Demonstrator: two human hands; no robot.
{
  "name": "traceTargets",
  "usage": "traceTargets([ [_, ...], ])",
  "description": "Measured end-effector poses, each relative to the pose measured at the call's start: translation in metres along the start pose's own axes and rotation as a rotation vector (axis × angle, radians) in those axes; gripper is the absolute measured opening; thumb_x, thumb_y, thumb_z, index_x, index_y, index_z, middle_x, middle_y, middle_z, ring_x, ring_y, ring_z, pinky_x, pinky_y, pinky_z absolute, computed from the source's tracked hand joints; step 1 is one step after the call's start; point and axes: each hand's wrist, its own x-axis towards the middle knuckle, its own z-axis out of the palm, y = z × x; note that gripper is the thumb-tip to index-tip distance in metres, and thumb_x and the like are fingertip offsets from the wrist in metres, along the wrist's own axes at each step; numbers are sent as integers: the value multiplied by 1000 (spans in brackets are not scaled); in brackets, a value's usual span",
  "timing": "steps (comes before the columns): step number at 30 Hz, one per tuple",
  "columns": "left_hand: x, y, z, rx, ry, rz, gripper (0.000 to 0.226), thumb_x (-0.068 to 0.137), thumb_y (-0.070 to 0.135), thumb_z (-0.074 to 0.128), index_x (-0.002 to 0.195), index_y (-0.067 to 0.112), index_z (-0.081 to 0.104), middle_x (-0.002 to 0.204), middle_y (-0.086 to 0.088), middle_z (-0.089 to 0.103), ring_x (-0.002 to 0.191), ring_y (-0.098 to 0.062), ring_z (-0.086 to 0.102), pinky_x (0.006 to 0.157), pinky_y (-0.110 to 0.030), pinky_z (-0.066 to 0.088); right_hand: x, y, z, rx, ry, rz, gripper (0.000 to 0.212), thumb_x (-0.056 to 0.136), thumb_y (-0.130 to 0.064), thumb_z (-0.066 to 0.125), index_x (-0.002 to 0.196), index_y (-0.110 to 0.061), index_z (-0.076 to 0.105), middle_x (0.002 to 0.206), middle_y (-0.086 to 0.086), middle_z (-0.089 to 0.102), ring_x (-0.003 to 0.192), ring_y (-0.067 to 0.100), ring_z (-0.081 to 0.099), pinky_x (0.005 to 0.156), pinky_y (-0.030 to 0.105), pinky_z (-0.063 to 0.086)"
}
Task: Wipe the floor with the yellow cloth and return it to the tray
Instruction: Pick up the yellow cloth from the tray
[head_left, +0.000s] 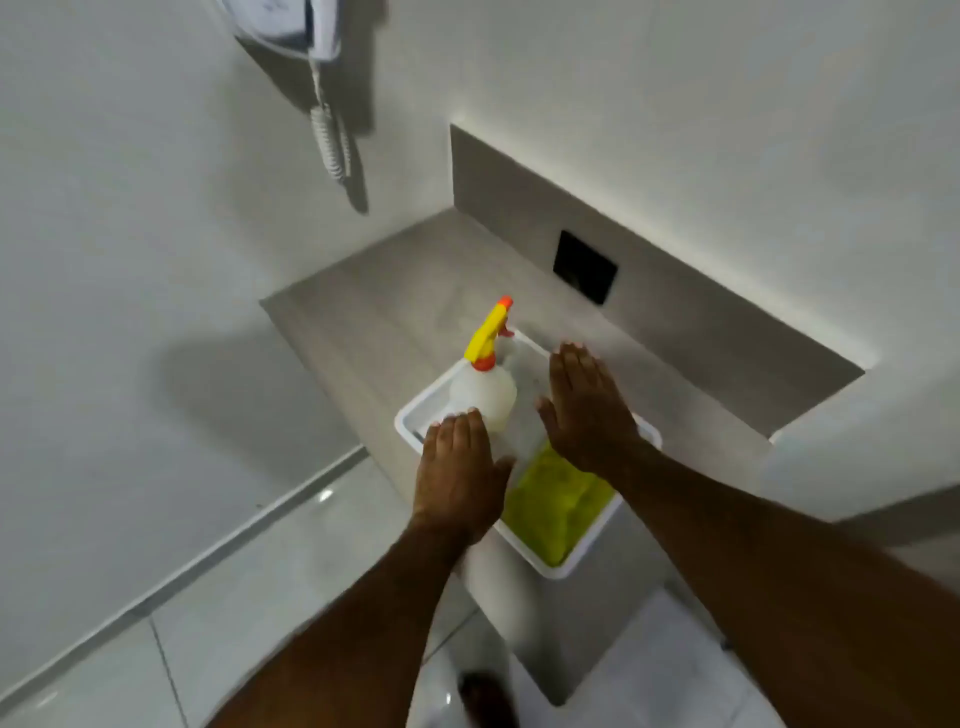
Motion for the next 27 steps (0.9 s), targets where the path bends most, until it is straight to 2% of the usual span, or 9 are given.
traceTargets([
  [2,0,12,16,11,-10,-9,56,90,55,39,118,8,52,108,-15,67,99,-35,61,92,-46,46,-11,7,16,13,-77,11,58,91,-23,58,135,13,46,137,35,51,130,48,48,110,57,39],
  [4,-5,20,24,95,-102,20,47,91,55,35,98,14,57,94,-11,70,87,-33,64,79,-40,46,-25,13,30,3,-178,19,50,89,-12,58,131,15,50,132,38,54,125,51,52,107,58,42],
  [6,-3,26,30,176,-212,68,50,90,58,34,92,16,62,93,-9,71,88,-32,65,81,-40,42,-29,16,40,-4,-245,-12,46,88,-7,53,129,13,51,129,35,57,123,48,54,106,54,42],
  [9,8,31,28,272,-407,72,52,86,61,38,102,19,64,102,-6,68,99,-32,61,91,-44,36,-26,16,42,-27,-344,92,44,92,-20,47,132,-1,48,134,21,56,124,37,52,106,46,40],
  [13,18,41,27,168,-554,-40,39,82,47,55,108,18,59,108,-5,66,107,-31,59,99,-47,33,-23,20,39,28,-376,369,35,88,-31,57,113,-7,56,116,17,64,103,37,62,79,41,47],
  [17,22,53,28,46,-568,-157,28,79,27,62,105,16,60,107,-5,67,106,-29,61,102,-46,39,-20,29,42,28,-428,462,61,83,-48,65,123,-4,51,127,19,57,118,42,55,96,51,43],
  [20,21,61,26,-142,-526,-254,22,78,18,61,99,14,57,109,-10,66,108,-32,61,103,-46,42,-12,32,39,185,-518,532,58,82,-41,68,124,-5,52,131,18,57,123,38,53,99,46,44],
  [25,35,44,-6,-579,-335,-397,33,76,22,69,103,4,65,107,-14,66,98,-27,63,75,-34,53,15,40,4,601,-616,661,36,82,-19,71,110,2,65,116,23,68,109,37,64,76,32,49],
  [27,38,22,-35,-742,-280,-450,25,71,18,75,93,8,70,91,-12,69,81,-23,64,61,-26,49,28,38,-25,705,-634,638,37,80,-24,74,109,-1,69,110,23,70,102,38,67,81,37,55],
])
